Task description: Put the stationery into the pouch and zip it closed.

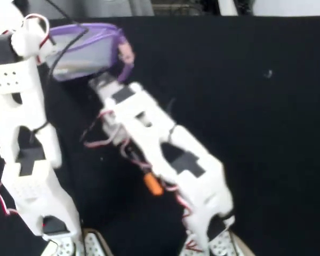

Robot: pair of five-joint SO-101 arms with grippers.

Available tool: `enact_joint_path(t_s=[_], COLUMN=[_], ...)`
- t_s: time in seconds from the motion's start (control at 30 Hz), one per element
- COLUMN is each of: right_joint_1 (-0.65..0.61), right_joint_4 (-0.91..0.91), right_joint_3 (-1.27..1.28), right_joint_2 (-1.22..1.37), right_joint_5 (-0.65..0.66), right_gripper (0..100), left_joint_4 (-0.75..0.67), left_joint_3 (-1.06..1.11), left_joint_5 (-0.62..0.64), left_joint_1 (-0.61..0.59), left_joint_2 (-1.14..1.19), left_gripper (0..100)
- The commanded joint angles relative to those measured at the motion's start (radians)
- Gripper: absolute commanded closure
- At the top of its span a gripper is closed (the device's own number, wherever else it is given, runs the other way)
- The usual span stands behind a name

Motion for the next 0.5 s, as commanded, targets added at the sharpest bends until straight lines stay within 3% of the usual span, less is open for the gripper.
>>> enact_joint_path(t_s=[0.0, 0.23, 0.47], right_joint_1=[0.127, 0.293, 0.304], right_joint_4=[0.074, 0.147, 0.080], right_joint_3=[-0.039, -0.039, -0.041], right_joint_2=[-0.206, -0.458, -0.711], right_joint_5=[-0.002, -0.002, -0.003], right_gripper=[98.6, 98.7, 98.7], left_joint_4=[0.003, 0.003, 0.003], left_joint_3=[-0.065, -0.061, 0.001], left_joint_5=[-0.003, -0.003, -0.003], left_joint_1=[0.056, 0.051, 0.090], left_joint_2=[-0.077, -0.077, -0.077], left_gripper=[97, 97, 97])
